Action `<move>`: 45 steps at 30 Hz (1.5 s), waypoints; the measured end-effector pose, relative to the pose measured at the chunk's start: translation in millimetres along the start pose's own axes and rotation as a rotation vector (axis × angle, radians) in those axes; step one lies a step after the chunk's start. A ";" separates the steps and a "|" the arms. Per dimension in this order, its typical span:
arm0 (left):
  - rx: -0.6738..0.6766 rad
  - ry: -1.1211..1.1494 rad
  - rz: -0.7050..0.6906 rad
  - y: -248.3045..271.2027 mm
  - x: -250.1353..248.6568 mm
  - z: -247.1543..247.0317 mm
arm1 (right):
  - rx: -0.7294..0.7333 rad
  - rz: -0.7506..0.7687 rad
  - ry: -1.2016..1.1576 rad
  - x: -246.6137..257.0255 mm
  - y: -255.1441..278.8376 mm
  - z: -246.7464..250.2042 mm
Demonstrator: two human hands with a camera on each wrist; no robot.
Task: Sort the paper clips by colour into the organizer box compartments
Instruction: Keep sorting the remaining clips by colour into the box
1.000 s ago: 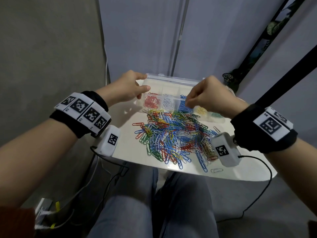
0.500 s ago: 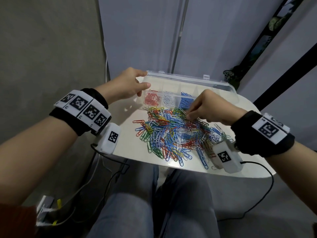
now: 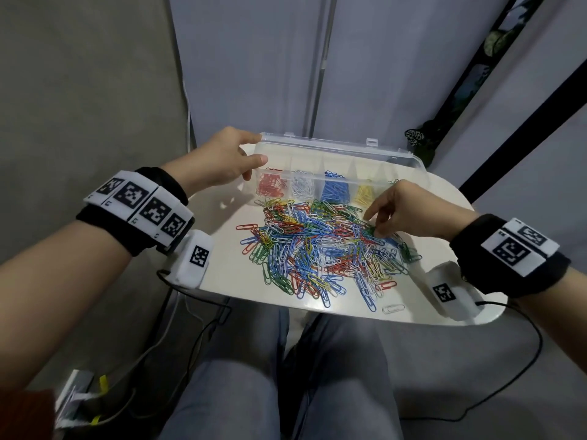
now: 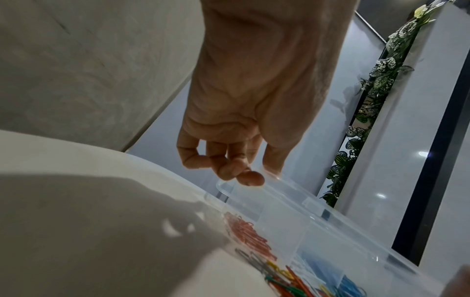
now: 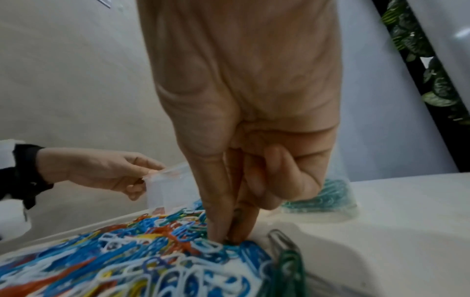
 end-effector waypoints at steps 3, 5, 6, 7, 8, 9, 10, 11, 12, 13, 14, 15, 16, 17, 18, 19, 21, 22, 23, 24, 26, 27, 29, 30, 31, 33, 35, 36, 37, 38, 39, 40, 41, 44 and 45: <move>0.001 0.002 0.002 -0.5 0.5 -0.8 | -0.022 0.040 0.061 5.2 -1.5 -3.5; 0.002 0.000 0.003 -0.6 0.2 -1.1 | -0.044 0.063 0.090 7.2 -2.8 -5.5; 0.002 -0.001 0.004 -0.6 0.3 -1.1 | -0.051 0.065 0.095 7.5 -3.6 -6.4; 0.002 -0.001 0.005 -0.7 0.5 -0.9 | -0.053 0.059 0.102 7.6 -3.8 -7.0; 0.001 0.001 0.005 -1.1 0.8 -0.9 | -0.053 0.049 0.107 7.4 -4.1 -7.5; 0.001 0.003 0.006 -1.4 1.2 -0.9 | -0.052 0.037 0.104 6.8 -4.0 -7.4; 0.001 0.006 0.006 -1.8 1.4 -0.9 | -0.048 0.026 0.091 5.7 -4.0 -7.2; 0.001 0.005 0.007 -2.0 1.6 -0.9 | -0.046 0.018 0.069 4.6 -3.5 -6.9; 0.000 0.003 0.006 -2.0 1.6 -1.0 | -0.045 0.012 0.046 3.6 -2.9 -6.5; -0.001 0.001 0.005 -1.9 1.4 -0.6 | -0.047 0.004 0.022 2.5 -1.9 -5.9; -0.001 0.002 0.004 -1.6 1.1 -0.7 | -0.053 -0.006 -0.008 1.5 -0.6 -4.9; 0.000 0.004 0.004 -1.3 0.9 -0.6 | -0.060 -0.024 -0.059 0.1 0.8 -3.3; 0.003 0.008 0.004 -0.9 0.7 -0.9 | -0.061 -0.045 -0.132 -1.3 2.5 -1.5; 0.006 0.014 0.005 -0.6 0.5 -1.0 | -0.060 -0.066 -0.210 -2.5 4.4 1.0; 0.007 0.020 0.005 -0.5 0.4 -1.1 | -0.063 -0.085 -0.278 -3.3 5.8 3.6; 0.009 0.024 0.007 -0.4 0.4 -1.2 | -0.073 -0.101 -0.336 -3.9 7.0 6.8; 0.012 0.032 0.010 -0.1 0.5 -1.2 | -0.103 -0.118 -0.454 -4.0 8.0 13.0; 0.012 0.033 0.011 0.1 0.5 -1.1 | -0.111 -0.122 -0.516 -3.2 8.3 15.7; 0.011 0.032 0.010 0.3 0.5 -0.8 | -0.112 -0.125 -0.569 -2.5 8.6 18.0; 0.009 0.029 0.009 0.4 0.4 -0.6 | -0.109 -0.126 -0.606 -1.2 9.2 19.7; 0.007 0.024 0.007 0.4 0.5 -0.1 | -0.116 -0.120 -0.631 2.4 10.9 24.1; 0.008 0.022 0.007 0.2 0.5 -0.1 | -0.140 -0.113 -0.631 3.7 11.6 28.3; 0.009 0.023 0.004 -0.4 0.6 -0.3 | -0.244 -0.090 -0.611 4.1 12.0 42.8; 0.009 0.025 0.001 -0.7 0.7 -0.6 | -0.315 -0.074 -0.579 3.4 12.2 52.5; 0.008 0.027 -0.002 -0.9 0.7 -0.8 | -0.385 -0.060 -0.538 2.0 12.5 62.4; 0.006 0.026 -0.006 -1.3 0.8 -0.5 | -0.486 -0.054 -0.480 -3.2 12.3 77.7; 0.002 0.019 -0.006 -1.4 1.1 -0.2 | -0.526 -0.069 -0.457 -9.6 9.7 82.9; 0.001 0.018 -0.007 -1.7 1.6 -0.1 | -0.527 -0.077 -0.442 -11.6 8.6 82.4; 0.001 0.018 -0.008 -1.8 1.9 -0.5 | -0.529 -0.080 -0.422 -12.7 8.5 81.1; 0.000 0.020 -0.009 -2.4 2.4 -0.9 | -0.538 -0.077 -0.400 -12.9 9.8 80.7; 0.000 0.020 -0.009 -3.1 2.8 -1.2 | -0.559 -0.065 -0.381 -12.1 12.5 81.7; 0.000 0.021 -0.007 -3.9 3.6 -1.6 | -0.585 -0.047 -0.365 -10.8 17.0 83.7; 0.001 0.022 -0.005 -4.8 4.4 -1.9 | -0.600 -0.033 -0.351 -9.6 22.3 85.1; 0.001 0.026 -0.004 -7.0 6.0 -2.1 | -0.427 -0.098 -0.260 -11.0 35.4 69.8; 0.000 0.026 -0.005 -7.1 5.9 -2.2 | -0.325 -0.145 -0.201 -13.7 39.0 58.9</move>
Point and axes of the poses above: each hand's wrist, its own y-axis away from the middle knuckle, its own z-axis out of the back of the hand, x = y × z, the point moved 5 cm from there along -y, towards the middle knuckle, and after that the axes turned 11 degrees about -y, right-handed, at the moved point
